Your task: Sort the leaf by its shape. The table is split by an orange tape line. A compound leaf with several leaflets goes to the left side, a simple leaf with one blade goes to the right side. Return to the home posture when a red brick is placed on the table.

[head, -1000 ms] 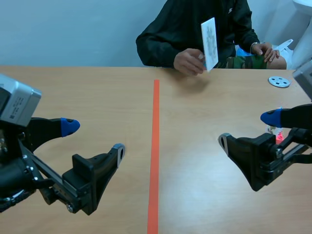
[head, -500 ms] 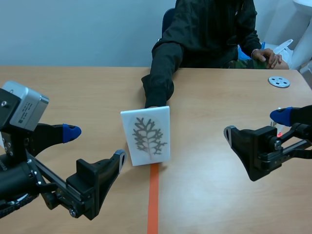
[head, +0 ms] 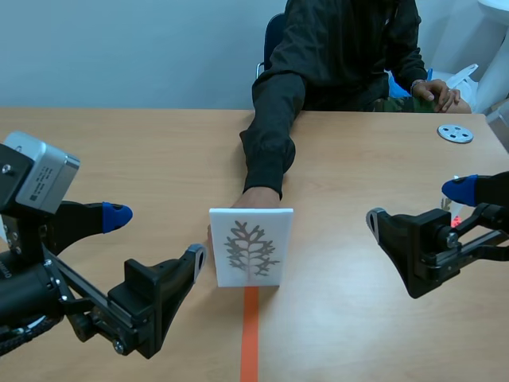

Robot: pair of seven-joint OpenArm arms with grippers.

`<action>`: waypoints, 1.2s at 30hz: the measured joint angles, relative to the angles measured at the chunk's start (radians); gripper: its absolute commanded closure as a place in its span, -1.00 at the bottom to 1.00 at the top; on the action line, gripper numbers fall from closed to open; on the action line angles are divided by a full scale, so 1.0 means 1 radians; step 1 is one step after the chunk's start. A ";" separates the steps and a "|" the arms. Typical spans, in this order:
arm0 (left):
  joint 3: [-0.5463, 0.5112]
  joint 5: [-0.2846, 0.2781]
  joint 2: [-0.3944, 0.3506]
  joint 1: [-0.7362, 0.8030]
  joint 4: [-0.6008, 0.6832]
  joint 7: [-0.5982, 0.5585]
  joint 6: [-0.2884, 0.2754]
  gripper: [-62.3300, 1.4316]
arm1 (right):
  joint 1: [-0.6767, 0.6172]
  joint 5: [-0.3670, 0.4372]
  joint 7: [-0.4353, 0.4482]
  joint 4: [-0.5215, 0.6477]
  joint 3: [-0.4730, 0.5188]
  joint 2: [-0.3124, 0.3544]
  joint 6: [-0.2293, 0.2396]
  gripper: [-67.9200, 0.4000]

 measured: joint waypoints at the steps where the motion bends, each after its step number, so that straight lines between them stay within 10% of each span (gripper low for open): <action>1: 0.000 0.000 0.000 0.000 0.000 0.000 0.000 -1.00 | 0.000 0.000 0.000 0.000 0.000 0.000 0.000 -1.00; 16: 0.000 0.000 0.000 0.000 0.000 0.000 0.000 -1.00 | 0.082 -0.119 0.079 -0.130 -0.180 0.020 0.011 -1.00; 36: 0.000 0.000 0.000 0.000 0.000 0.000 0.000 -1.00 | 0.489 -0.481 0.526 -0.743 -0.596 -0.055 0.034 -1.00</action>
